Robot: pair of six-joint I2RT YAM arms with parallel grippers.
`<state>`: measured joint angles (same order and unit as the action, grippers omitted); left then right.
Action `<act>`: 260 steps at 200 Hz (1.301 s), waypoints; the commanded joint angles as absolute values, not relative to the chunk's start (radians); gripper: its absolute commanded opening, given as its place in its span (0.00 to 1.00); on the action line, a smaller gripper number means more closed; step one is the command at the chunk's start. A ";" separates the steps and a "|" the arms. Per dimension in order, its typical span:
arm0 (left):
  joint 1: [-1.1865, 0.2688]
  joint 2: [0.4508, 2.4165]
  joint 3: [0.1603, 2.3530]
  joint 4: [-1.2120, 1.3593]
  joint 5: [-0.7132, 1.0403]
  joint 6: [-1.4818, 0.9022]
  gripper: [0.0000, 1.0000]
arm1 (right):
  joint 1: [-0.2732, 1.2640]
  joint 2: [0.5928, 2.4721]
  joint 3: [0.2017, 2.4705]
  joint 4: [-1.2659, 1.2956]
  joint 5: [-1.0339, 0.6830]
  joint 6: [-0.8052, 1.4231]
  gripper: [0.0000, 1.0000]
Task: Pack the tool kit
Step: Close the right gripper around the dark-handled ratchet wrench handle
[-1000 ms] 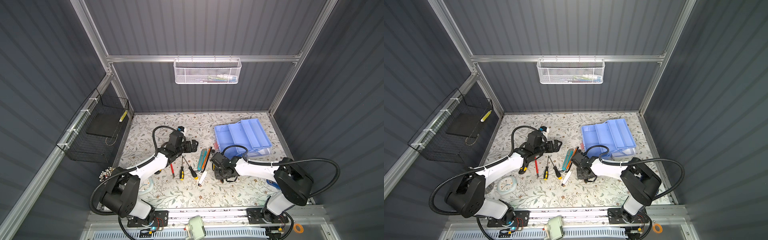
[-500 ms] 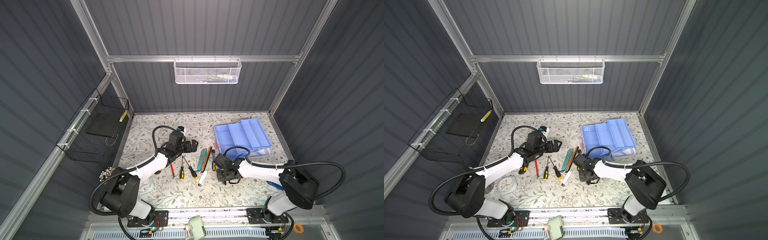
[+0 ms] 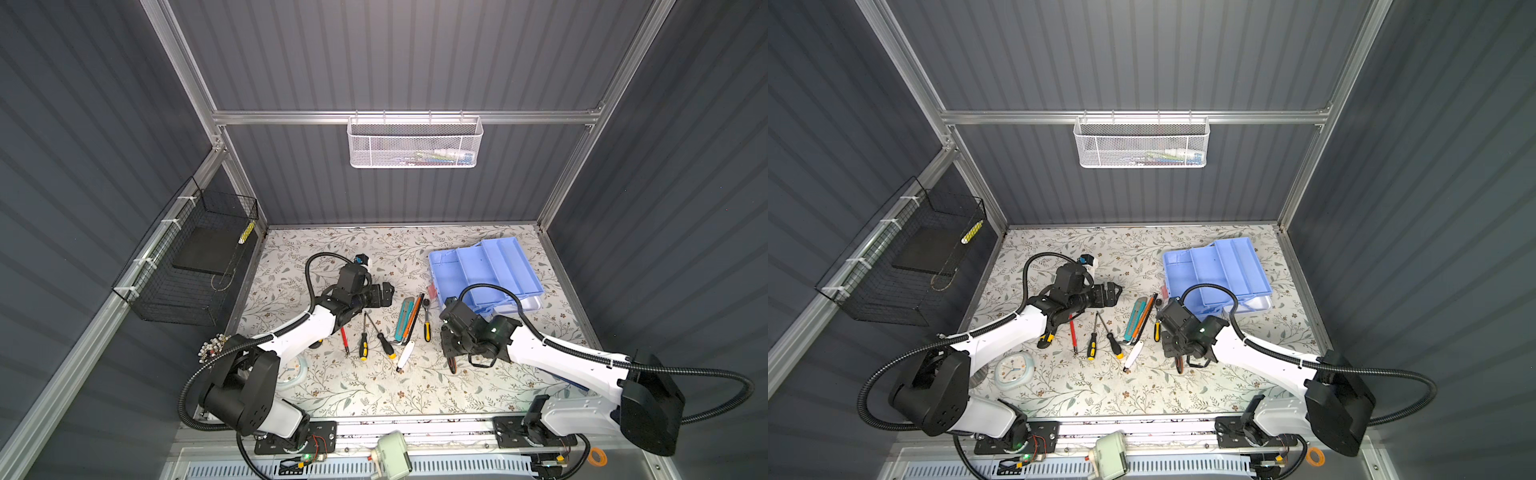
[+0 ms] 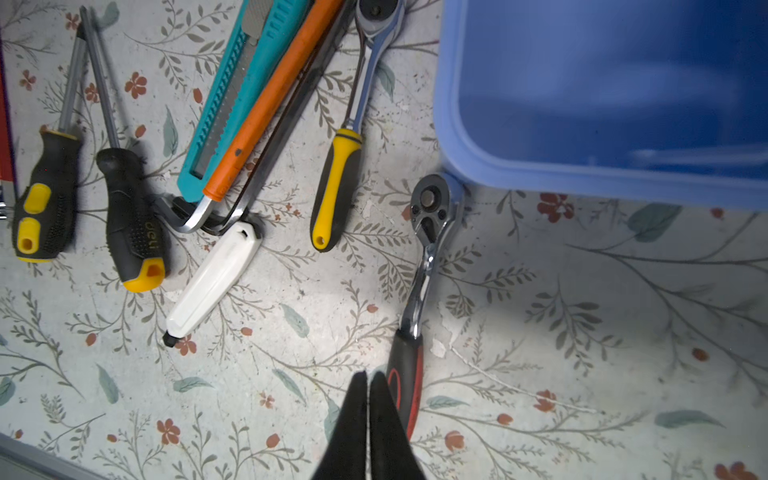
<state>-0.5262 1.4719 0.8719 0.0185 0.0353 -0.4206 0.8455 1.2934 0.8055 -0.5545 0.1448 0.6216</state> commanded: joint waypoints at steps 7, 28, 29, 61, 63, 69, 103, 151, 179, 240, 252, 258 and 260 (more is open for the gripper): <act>-0.518 1.455 0.866 -0.008 0.020 -0.393 1.00 | 0.833 1.347 0.816 -0.621 0.159 0.632 0.22; -0.518 1.452 0.866 -0.013 0.013 -0.388 1.00 | 0.832 1.407 0.823 -0.606 0.159 0.655 0.26; -0.518 1.452 0.866 -0.013 0.013 -0.388 1.00 | 0.833 1.408 0.823 -0.604 0.159 0.656 0.26; -0.518 1.446 0.862 -0.020 0.008 -0.381 1.00 | 0.833 1.494 0.852 -0.585 0.166 0.673 0.31; -0.518 1.446 0.862 -0.020 0.008 -0.380 1.00 | 0.833 1.497 0.853 -0.582 0.166 0.673 0.31; -0.518 1.445 0.863 -0.023 0.007 -0.378 1.00 | 0.833 1.510 0.859 -0.582 0.167 0.672 0.31; -0.518 1.444 0.855 -0.020 0.007 -0.377 1.00 | 0.833 1.571 0.877 -0.588 0.198 0.673 0.32; -0.518 1.437 0.851 -0.021 0.006 -0.377 1.00 | 0.833 1.625 0.868 -0.558 0.200 0.683 0.27; -0.518 1.429 0.850 -0.025 0.002 -0.375 1.00 | 0.833 1.638 0.861 -0.554 0.205 0.681 0.22; -0.518 1.432 0.846 -0.033 -0.004 -0.372 1.00 | 0.830 1.618 0.845 -0.526 0.186 0.661 0.04; -0.518 1.431 0.842 -0.035 -0.005 -0.371 1.00 | 0.830 1.594 0.831 -0.502 0.171 0.652 0.00; -0.519 1.430 0.842 -0.035 -0.006 -0.371 1.00 | 0.830 1.583 0.824 -0.495 0.169 0.650 0.00; -0.519 1.431 0.842 -0.035 -0.006 -0.372 1.00 | 0.830 1.579 0.824 -0.495 0.170 0.650 0.00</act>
<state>-0.5262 1.4548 0.8608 -0.0090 0.0101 -0.3946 0.8326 1.6077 0.8539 -0.5163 0.1852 0.6670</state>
